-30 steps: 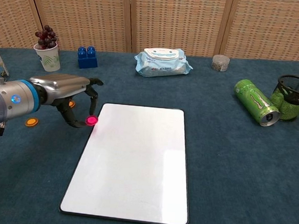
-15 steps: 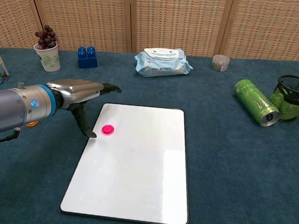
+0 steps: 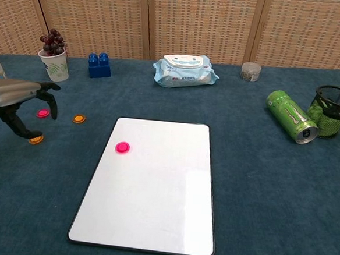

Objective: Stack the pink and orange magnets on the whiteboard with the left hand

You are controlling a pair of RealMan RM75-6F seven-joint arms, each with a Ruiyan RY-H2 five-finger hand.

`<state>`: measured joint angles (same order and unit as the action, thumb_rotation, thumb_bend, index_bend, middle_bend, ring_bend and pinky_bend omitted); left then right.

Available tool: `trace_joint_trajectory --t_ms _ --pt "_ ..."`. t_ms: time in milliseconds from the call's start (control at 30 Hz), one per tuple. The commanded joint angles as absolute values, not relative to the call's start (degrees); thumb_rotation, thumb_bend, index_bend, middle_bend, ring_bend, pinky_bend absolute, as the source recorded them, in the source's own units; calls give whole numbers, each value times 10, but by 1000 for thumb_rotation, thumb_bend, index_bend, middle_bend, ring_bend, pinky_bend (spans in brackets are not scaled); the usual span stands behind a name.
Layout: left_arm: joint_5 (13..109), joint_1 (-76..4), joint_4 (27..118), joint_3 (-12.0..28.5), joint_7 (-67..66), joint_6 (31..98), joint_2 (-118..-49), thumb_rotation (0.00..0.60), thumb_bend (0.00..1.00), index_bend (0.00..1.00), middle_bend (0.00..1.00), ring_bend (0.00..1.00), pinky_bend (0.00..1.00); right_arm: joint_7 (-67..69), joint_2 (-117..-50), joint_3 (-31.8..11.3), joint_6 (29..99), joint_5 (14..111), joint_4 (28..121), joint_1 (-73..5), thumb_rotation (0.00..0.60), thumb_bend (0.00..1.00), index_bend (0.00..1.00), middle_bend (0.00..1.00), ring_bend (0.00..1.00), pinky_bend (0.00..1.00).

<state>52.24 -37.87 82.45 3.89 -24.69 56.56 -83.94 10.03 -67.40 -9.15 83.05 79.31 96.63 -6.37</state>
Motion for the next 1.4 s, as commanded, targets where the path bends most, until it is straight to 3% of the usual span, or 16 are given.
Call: trace_joint_trajectory --t_ms 33,633,1200,1400 --pt "554 -357 797 25 -200 555 -828 600 325 374 0 0 0 100 -674 -92 830 792 967 -64 600 105 0 0 0 0" --pt "593 -346 719 34 -134 521 -860 600 319 374 0 0 0 99 -672 -91 827 791 969 -64 600 105 0 0 0 0" --pt "598 -352 685 44 -149 501 -893 600 321 377 0 0 0 102 -670 -91 825 789 970 -64 600 105 0 0 0 0" --pt "598 -350 680 46 -152 498 -899 600 348 456 0 0 0 103 -670 -91 824 789 971 -64 600 105 0 0 0 0"
